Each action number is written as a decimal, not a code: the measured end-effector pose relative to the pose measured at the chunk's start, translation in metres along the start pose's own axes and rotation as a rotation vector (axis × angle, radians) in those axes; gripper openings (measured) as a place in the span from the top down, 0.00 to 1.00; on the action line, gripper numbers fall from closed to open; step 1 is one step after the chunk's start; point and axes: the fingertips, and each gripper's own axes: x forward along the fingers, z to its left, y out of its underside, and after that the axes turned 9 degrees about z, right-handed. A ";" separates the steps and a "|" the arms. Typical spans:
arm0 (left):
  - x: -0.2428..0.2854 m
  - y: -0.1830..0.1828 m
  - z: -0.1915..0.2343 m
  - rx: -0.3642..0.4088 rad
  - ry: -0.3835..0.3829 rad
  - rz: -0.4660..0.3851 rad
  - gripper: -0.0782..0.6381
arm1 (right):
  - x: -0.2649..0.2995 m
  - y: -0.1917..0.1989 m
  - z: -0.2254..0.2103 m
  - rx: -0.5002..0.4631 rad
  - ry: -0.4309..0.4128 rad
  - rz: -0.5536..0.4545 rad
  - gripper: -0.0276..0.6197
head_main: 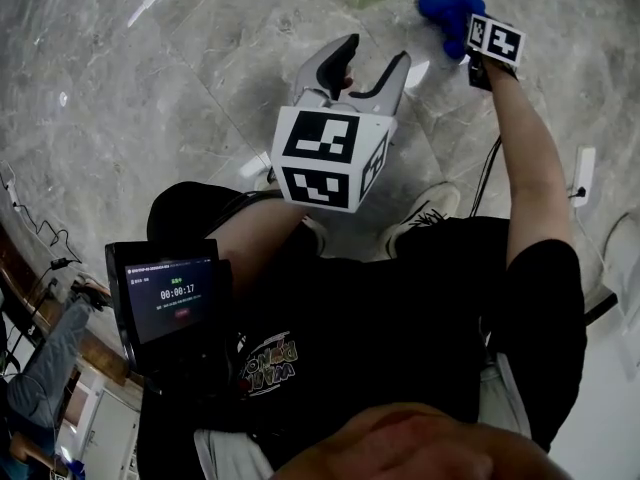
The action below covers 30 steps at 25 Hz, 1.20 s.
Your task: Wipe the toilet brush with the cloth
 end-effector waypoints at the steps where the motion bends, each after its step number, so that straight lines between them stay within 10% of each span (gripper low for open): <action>1: 0.000 -0.001 0.000 0.002 -0.002 -0.001 0.55 | -0.001 0.001 -0.007 0.005 0.011 0.001 0.77; 11: 0.004 -0.007 0.008 -0.005 -0.020 0.005 0.55 | -0.006 -0.001 0.005 -0.056 -0.030 -0.006 0.70; 18: -0.003 -0.023 0.022 -0.039 -0.051 -0.050 0.55 | -0.048 -0.053 -0.020 0.198 0.000 -0.238 0.61; 24: -0.007 -0.025 0.034 -0.063 -0.118 -0.053 0.55 | -0.100 -0.085 -0.007 0.216 0.020 -0.352 0.95; 30: -0.032 0.022 0.004 -0.182 -0.120 0.086 0.55 | -0.139 -0.055 0.034 0.051 -0.029 -0.311 0.96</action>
